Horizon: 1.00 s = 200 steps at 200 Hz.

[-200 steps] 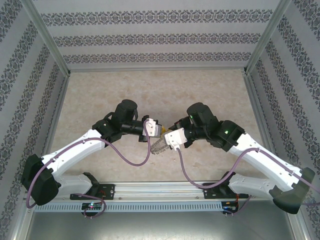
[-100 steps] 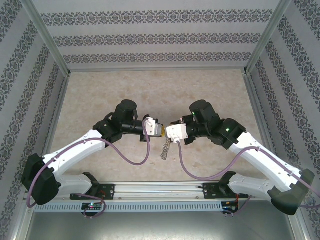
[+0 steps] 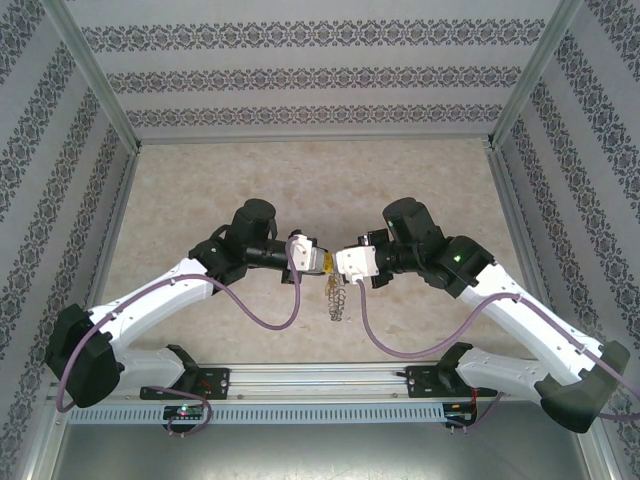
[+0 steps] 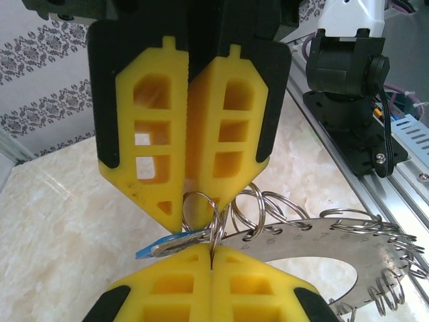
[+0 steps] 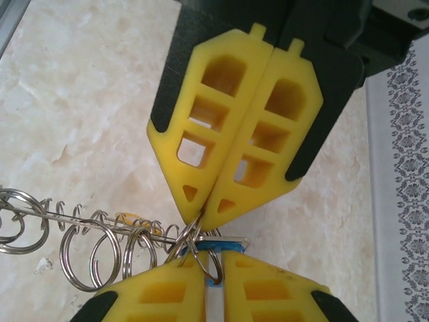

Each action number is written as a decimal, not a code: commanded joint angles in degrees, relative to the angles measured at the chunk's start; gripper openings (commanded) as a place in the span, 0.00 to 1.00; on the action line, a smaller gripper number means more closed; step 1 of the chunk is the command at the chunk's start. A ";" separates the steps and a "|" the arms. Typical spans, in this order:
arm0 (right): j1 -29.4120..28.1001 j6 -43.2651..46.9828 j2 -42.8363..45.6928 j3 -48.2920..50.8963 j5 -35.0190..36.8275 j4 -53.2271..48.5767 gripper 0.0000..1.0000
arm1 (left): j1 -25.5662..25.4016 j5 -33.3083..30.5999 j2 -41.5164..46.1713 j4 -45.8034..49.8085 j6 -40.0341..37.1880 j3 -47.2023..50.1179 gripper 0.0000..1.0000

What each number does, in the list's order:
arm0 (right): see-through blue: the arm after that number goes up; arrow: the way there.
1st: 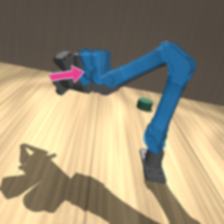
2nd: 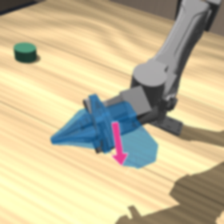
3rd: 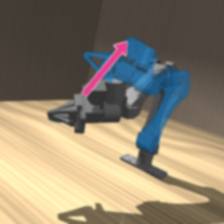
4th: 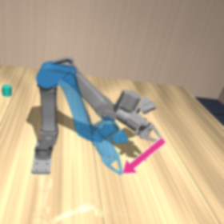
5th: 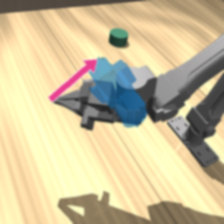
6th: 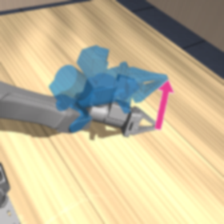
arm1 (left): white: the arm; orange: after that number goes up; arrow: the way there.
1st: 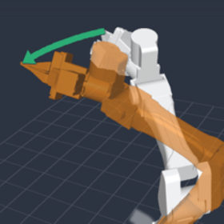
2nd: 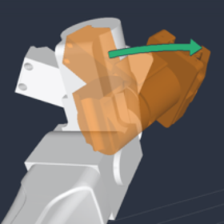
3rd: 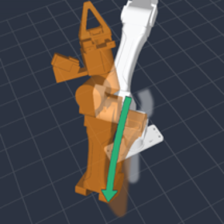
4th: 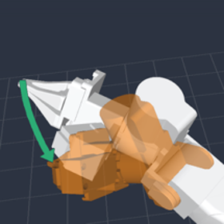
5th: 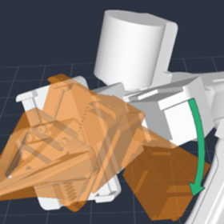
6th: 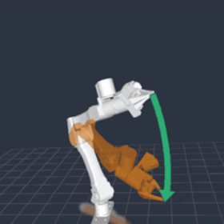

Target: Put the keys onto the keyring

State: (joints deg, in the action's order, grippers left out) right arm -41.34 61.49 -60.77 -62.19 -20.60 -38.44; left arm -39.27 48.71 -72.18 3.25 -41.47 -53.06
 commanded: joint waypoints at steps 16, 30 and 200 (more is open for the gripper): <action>0.24 2.18 1.10 0.36 -3.42 3.50 0.21 | -0.28 2.95 -1.11 -5.20 1.30 -1.01 0.00; 0.58 2.56 1.27 0.57 -4.24 3.98 0.21 | -0.54 2.97 -1.42 -6.30 1.78 -0.87 0.00; 7.81 3.72 -8.52 -15.25 -20.89 -24.30 0.19 | -4.70 2.89 -5.82 -29.65 12.09 5.13 0.00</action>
State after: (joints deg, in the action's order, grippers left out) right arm -32.95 64.77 -68.01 -74.39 -32.60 -58.17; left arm -42.46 51.29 -77.54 -18.70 -30.76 -48.18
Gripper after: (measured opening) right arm 0.172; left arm 0.040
